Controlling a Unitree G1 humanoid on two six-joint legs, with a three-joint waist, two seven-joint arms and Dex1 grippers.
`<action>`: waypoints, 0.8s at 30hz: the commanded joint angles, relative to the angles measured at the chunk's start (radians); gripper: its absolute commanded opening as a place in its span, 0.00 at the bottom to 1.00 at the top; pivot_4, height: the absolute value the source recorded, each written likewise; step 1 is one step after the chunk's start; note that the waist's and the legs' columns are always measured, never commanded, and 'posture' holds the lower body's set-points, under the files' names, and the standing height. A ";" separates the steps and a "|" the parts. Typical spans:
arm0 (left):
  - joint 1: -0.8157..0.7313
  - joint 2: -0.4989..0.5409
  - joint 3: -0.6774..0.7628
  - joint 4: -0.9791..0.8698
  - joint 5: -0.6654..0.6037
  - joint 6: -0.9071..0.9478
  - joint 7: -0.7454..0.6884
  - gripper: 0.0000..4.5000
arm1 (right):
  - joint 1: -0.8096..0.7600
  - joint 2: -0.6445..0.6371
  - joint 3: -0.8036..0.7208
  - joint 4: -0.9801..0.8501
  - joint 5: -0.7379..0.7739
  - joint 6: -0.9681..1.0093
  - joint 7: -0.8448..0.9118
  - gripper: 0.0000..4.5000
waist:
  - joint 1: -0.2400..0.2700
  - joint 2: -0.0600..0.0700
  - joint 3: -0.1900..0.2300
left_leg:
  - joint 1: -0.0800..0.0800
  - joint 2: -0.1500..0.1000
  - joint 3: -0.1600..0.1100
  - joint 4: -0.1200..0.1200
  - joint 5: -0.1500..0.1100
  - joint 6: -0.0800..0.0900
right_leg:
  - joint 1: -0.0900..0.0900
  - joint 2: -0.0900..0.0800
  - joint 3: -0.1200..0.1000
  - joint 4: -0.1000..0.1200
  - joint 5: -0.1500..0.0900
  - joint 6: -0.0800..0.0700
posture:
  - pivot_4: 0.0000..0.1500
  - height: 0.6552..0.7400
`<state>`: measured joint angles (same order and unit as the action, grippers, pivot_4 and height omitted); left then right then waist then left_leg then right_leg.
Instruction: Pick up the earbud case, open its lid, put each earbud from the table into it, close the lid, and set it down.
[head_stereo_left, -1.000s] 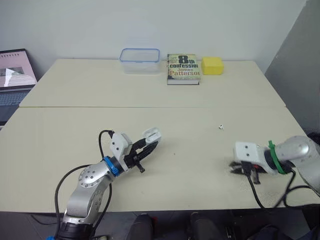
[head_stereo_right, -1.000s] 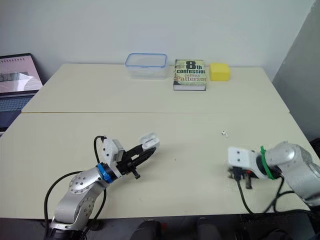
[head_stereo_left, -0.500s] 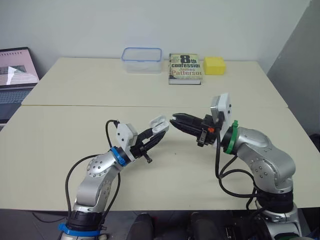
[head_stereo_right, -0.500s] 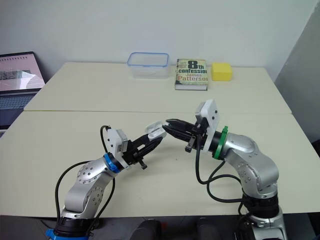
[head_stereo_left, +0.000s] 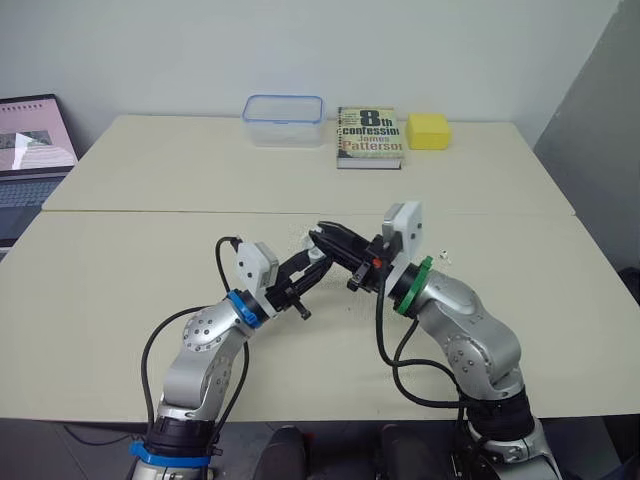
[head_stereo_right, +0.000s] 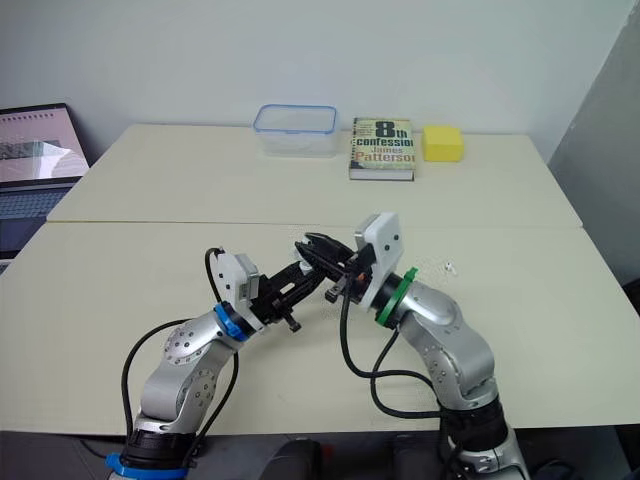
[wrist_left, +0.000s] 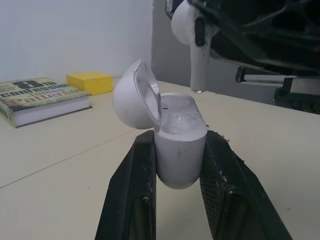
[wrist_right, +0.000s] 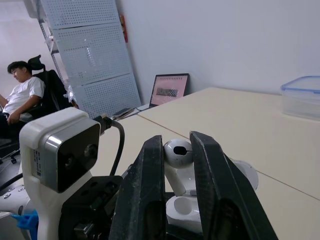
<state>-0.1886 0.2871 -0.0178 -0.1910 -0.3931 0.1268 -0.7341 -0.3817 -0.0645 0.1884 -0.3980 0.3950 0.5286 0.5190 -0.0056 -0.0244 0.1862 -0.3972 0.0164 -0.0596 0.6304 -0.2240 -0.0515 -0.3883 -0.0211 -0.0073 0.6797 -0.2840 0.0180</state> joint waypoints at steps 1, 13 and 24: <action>-0.017 -0.007 -0.004 -0.018 -0.009 -0.023 -0.002 0.18 | 0.009 0.008 0.018 0.006 -0.022 -0.069 -0.011 0.09 | 0.000 0.000 0.000 | 0.000 0.000 0.000 0.000 0.000 0.000 | 0.000 0.000 0.000 0.000 0.000 0.000 | 1.00 1.00; -0.018 -0.006 -0.007 -0.024 -0.011 -0.018 0.000 0.18 | 0.037 0.023 0.065 0.069 -0.062 -0.152 -0.023 0.09 | -0.002 0.000 0.000 | 0.000 0.000 0.000 0.000 0.000 0.000 | 0.000 0.000 0.000 0.000 0.000 0.000 | 1.00 1.00; -0.021 -0.002 -0.005 -0.031 -0.014 -0.011 0.007 0.18 | 0.081 0.021 0.093 0.081 -0.088 -0.197 -0.028 0.17 | -0.002 0.000 0.000 | 0.000 0.000 0.000 0.000 0.000 0.000 | 0.000 0.000 0.000 0.000 0.000 0.000 | 1.00 1.00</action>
<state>-0.1913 0.2852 -0.0326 -0.1873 -0.3926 0.1316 -0.7311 -0.3121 -0.0486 0.2697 -0.3097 0.3057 0.3410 0.4934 -0.0075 -0.0243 0.1863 -0.3972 0.0167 -0.0596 0.6302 -0.2240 -0.0515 -0.3885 -0.0208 -0.0072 0.6797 -0.2841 0.0180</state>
